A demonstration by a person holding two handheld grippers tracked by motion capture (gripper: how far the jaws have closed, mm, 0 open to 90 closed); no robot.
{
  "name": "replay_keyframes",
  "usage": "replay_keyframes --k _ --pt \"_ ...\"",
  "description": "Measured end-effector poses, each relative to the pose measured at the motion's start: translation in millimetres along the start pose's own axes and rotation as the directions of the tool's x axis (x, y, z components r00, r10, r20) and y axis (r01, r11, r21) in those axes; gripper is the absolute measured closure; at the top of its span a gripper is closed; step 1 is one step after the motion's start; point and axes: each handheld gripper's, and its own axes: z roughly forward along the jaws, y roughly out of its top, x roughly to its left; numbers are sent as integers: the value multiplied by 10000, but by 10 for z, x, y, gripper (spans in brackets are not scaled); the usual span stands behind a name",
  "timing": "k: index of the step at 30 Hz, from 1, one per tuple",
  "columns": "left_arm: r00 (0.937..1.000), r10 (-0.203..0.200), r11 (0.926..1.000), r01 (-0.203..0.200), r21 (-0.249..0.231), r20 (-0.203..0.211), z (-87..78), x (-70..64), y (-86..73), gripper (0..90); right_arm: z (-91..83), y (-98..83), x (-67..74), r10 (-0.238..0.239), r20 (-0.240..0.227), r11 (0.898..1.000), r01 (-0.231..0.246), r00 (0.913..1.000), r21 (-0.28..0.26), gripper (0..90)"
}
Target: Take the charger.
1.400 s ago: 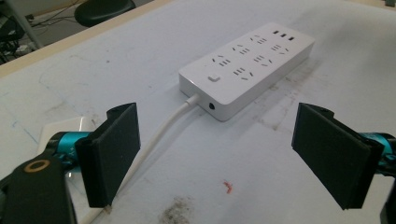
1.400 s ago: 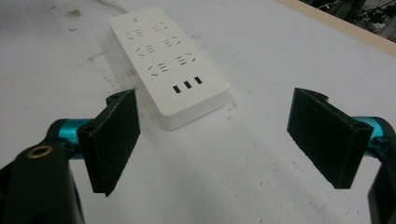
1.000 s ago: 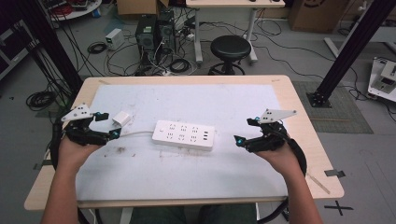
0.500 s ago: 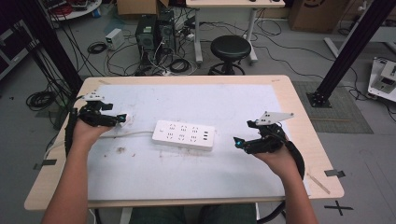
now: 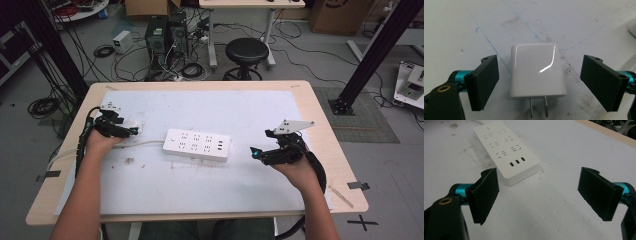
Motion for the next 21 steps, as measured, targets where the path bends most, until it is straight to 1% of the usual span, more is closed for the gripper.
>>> replay_keyframes --k 4,6,7,9,11,13,17,21 --pt "9999 89 10000 -89 12 106 33 -9 -6 165 -1 13 0 17 -27 10000 -18 10000 -9 174" --pt "9998 166 9998 -167 80 134 43 -10 -13 193 0 15 -1 -14 17 10000 14 10000 -10 174" --pt "9998 180 9998 -181 100 75 47 -9 -15 202 0 15 -2 -6 -13 10000 6 10000 -27 174" --pt "9996 233 9996 -235 145 158 44 2 -19 238 1 14 0 -2 10 10000 2 10000 -20 174" --pt "9999 144 9998 -145 161 78 46 5 -25 250 7 11 -1 12 -26 10000 -12 10000 -6 174" --pt "9998 216 9995 -217 219 39 49 14 -33 288 13 8 1 13 -26 10000 -13 10000 36 174" --pt "9999 158 9994 -157 302 -11 57 25 -46 299 21 6 3 11 -45 10000 -11 10000 14 174" --pt "9995 280 9990 -275 354 -131 55 23 -44 339 25 2 -1 49 -15 10000 -49 10000 43 174"
